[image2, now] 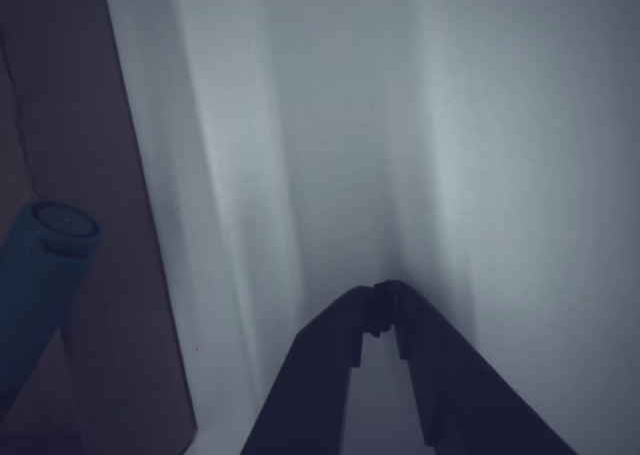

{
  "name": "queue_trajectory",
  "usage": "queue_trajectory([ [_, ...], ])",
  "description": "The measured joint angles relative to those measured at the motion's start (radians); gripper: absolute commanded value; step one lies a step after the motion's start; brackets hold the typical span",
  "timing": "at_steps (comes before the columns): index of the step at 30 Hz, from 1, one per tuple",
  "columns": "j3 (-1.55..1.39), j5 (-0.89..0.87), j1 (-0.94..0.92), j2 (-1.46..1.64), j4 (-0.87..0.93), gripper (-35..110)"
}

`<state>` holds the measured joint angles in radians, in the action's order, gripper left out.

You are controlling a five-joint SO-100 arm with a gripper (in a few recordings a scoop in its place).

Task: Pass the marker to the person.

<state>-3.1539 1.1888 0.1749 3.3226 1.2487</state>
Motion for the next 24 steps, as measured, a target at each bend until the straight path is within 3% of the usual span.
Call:
queue_trajectory([
  [14, 0.043, 0.067, 0.067, 0.0, 0.003, -5],
  [24, 0.383, -0.129, 0.127, -0.041, 0.075, -5],
])
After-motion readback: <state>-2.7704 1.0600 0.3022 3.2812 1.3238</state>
